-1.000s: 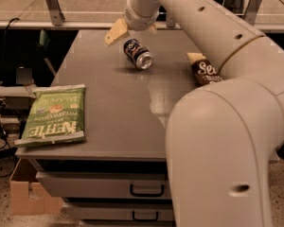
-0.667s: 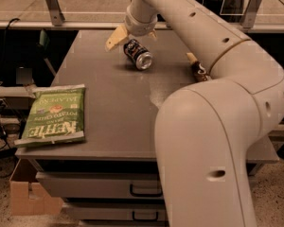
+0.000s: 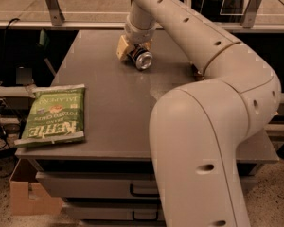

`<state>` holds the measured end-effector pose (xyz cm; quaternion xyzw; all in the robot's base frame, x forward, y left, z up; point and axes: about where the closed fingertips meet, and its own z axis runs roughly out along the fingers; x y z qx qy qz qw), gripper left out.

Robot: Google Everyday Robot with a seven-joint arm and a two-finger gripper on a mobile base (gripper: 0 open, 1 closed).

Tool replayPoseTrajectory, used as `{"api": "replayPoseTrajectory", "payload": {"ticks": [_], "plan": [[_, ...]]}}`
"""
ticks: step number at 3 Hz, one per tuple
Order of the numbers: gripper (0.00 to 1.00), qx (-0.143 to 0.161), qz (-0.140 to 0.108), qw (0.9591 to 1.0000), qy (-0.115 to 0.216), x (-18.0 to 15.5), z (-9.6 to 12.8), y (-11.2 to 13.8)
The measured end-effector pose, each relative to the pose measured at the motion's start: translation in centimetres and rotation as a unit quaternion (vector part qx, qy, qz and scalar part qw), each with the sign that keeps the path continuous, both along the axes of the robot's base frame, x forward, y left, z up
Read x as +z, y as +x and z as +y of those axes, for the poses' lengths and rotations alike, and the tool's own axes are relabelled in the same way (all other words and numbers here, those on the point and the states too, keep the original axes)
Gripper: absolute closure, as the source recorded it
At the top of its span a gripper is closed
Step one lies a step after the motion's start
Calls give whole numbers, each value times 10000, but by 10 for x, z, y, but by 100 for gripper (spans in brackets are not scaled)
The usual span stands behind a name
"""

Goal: Place pepsi can upright

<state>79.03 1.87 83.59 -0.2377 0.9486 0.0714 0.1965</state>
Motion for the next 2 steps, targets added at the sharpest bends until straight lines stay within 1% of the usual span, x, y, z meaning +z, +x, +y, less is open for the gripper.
{"api": "replayPoseTrajectory", "payload": {"ticks": [2], "plan": [[87,-5,30,10000,-22,1,0,-2]]}}
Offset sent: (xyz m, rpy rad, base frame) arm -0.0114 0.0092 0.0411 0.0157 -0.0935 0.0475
